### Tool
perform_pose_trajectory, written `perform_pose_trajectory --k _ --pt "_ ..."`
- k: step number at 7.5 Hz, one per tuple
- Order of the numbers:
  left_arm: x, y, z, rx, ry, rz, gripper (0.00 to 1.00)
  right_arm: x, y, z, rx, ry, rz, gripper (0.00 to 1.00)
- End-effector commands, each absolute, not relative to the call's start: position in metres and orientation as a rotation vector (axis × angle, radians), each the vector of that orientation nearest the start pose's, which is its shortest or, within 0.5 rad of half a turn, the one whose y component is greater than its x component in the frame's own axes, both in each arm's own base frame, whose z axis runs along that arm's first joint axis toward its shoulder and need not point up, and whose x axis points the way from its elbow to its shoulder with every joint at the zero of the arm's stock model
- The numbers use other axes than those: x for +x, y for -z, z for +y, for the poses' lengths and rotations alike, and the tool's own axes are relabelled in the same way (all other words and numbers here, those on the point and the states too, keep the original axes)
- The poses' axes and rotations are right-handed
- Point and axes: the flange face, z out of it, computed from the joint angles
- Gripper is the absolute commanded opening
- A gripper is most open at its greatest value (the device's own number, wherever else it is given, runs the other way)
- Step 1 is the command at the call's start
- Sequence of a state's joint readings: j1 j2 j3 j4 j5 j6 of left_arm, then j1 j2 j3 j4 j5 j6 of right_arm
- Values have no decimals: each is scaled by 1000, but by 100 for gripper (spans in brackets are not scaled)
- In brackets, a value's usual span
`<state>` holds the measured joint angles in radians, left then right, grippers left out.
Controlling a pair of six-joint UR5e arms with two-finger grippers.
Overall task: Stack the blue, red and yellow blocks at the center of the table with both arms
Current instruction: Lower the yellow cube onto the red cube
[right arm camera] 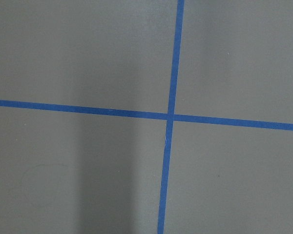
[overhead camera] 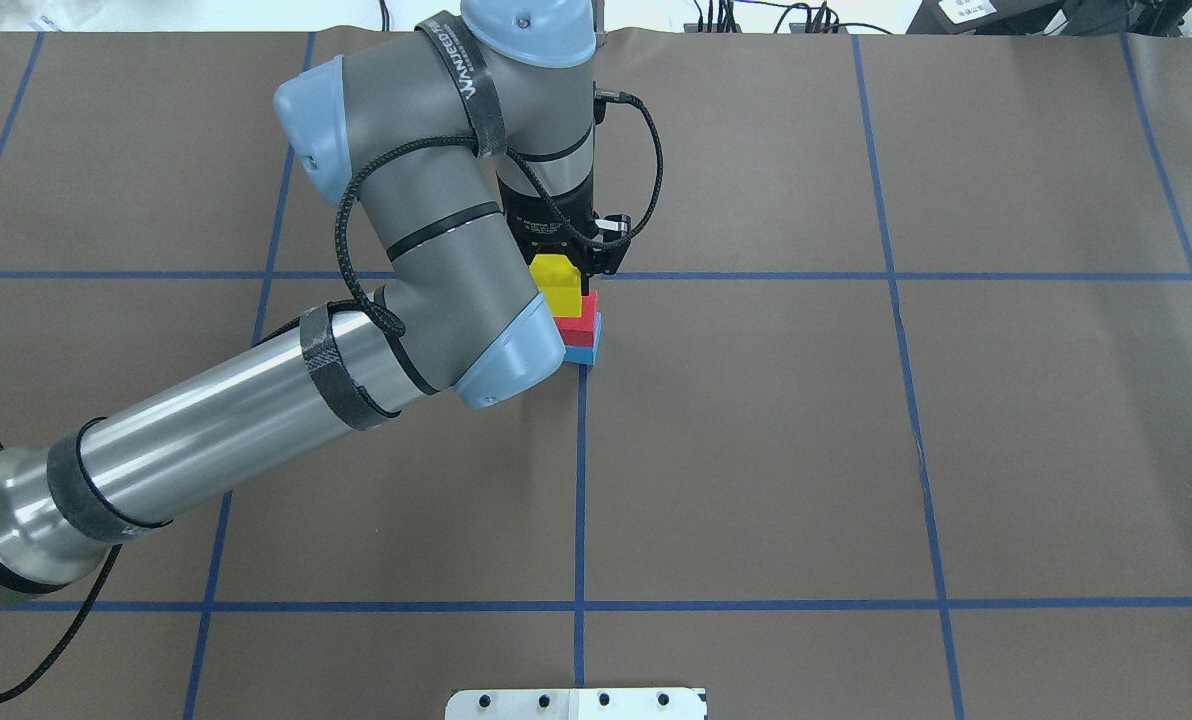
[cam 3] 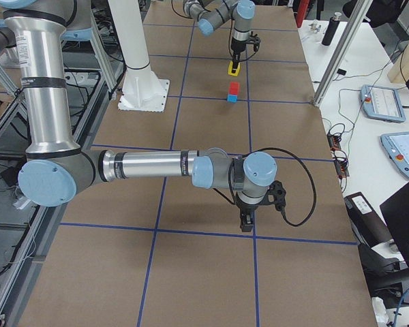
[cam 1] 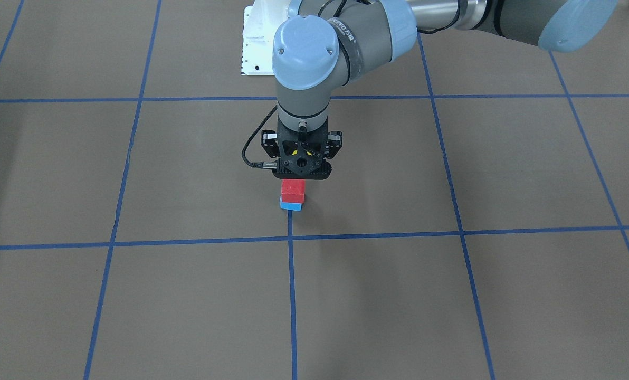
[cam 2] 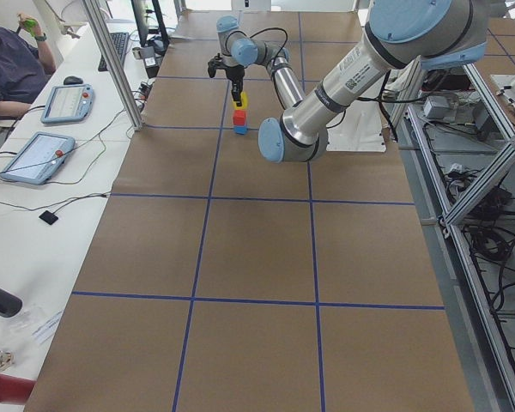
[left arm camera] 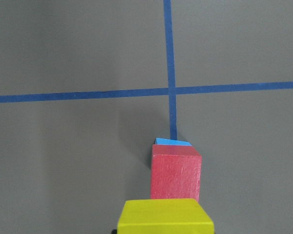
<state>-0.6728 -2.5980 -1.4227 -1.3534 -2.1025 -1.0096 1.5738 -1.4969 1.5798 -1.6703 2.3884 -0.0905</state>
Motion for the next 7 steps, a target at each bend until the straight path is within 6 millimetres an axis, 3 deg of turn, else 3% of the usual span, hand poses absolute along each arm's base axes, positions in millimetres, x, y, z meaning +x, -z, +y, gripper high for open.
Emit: perform_pose_trajectory --k 1,7 --pt "546 -97 -537 -37 -73 840 0 62 -623 -521 24 76 -818 99" --pt "563 -109 -531 -41 -95 841 0 62 -624 -520 21 75 -818 99"
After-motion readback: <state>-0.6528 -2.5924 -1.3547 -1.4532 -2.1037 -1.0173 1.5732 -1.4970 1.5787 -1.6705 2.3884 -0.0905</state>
